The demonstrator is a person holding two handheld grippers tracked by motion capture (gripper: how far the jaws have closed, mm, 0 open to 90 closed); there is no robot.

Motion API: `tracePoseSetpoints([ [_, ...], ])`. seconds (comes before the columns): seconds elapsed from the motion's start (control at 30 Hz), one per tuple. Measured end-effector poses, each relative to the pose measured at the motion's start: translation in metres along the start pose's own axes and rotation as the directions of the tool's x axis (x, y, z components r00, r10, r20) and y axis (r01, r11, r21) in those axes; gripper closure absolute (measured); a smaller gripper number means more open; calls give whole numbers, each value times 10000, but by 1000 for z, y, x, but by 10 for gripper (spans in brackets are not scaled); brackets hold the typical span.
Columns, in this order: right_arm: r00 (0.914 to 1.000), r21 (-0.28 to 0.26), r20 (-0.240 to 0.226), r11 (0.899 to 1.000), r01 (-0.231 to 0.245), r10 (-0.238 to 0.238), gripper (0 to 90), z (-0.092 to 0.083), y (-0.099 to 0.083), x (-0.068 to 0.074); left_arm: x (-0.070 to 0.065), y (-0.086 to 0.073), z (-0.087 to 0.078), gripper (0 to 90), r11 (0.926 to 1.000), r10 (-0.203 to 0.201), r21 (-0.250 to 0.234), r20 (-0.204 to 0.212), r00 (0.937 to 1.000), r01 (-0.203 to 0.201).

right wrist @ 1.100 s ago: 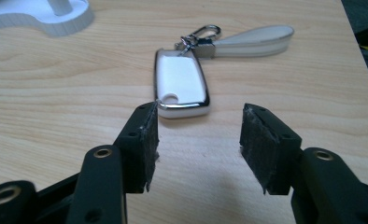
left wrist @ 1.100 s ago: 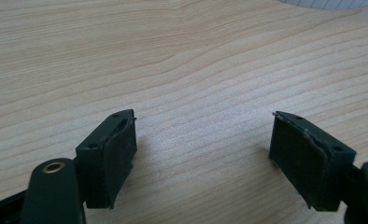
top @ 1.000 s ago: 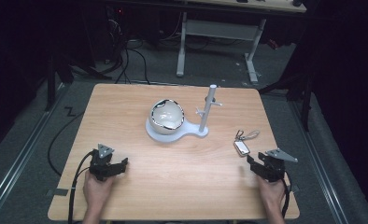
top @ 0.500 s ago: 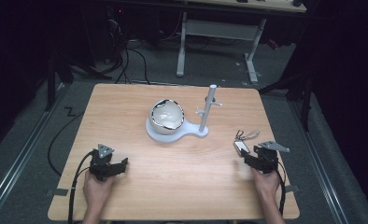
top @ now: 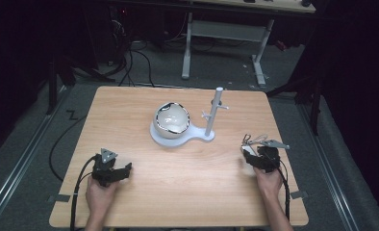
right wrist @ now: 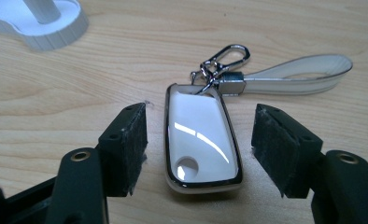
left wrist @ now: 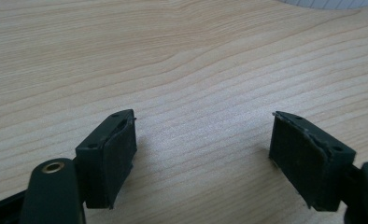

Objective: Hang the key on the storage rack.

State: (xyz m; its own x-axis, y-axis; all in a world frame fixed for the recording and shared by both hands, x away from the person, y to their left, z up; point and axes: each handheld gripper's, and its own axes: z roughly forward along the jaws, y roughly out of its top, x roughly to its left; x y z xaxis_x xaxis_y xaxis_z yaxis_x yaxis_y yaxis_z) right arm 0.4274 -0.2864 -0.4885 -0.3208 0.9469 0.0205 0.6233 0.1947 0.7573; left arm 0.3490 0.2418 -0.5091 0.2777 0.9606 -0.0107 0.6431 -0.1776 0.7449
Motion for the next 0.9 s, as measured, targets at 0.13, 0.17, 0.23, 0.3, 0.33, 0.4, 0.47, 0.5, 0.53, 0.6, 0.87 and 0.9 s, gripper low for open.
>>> tracePoseSetpoints([
  [0.13, 10000, 89, -7, 10000, -23, 23, 362, 6, -1, 0, 0, 0, 0, 234, 10000, -1, -1, -3, 10000, 1],
  [0.17, 10000, 105, 47, 9999, -6, 6, 362, 8, -1, 0, 0, 0, 0, 234, 10000, 2, -1, -2, 10000, -2],
  [0.23, 10000, 111, 66, 9999, 2, -3, 362, 9, -1, 0, 0, 0, 0, 234, 10000, 3, 1, -3, 10000, -3],
  [0.3, 10000, 166, 83, 9999, 27, -29, 363, 12, -2, 0, 0, 0, 0, 234, 10000, 3, 1, -4, 10000, -3],
  [0.33, 9999, 222, 119, 9997, 46, -49, 365, 13, -2, 0, 0, 0, 0, 234, 10000, 3, 0, -4, 10000, -3],
  [0.4, 9998, 299, 149, 9995, 103, -107, 367, 15, -3, 1, 0, 0, 0, 234, 10000, 0, 0, -4, 10000, 0],
  [0.47, 9995, 350, 223, 9992, 215, -223, 374, 17, -4, 1, 0, 0, 0, 234, 10000, 5, 2, -4, 10000, -5],
  [0.5, 9992, 327, 286, 9991, 286, -296, 378, 17, -4, 2, 0, 0, 0, 234, 10000, 5, 2, -5, 10000, -5],
  [0.53, 9992, 273, 279, 9992, 282, -290, 417, 17, -4, 3, 0, 0, 0, 234, 10000, 6, 2, -5, 10000, -6],
  [0.6, 9990, 227, 234, 9990, 379, -384, 466, 17, -4, 4, 0, 0, 0, 234, 10000, 6, 0, -7, 10000, -6],
  [0.87, 9988, 232, 175, 9987, 447, -451, 500, 16, -4, 5, 0, 0, 0, 234, 10000, 5, 1, -6, 10000, -5],
  [0.9, 9988, 232, 175, 9987, 447, -451, 500, 16, -4, 5, 0, 0, 0, 234, 10000, 3, -1, -4, 10000, -3],
])
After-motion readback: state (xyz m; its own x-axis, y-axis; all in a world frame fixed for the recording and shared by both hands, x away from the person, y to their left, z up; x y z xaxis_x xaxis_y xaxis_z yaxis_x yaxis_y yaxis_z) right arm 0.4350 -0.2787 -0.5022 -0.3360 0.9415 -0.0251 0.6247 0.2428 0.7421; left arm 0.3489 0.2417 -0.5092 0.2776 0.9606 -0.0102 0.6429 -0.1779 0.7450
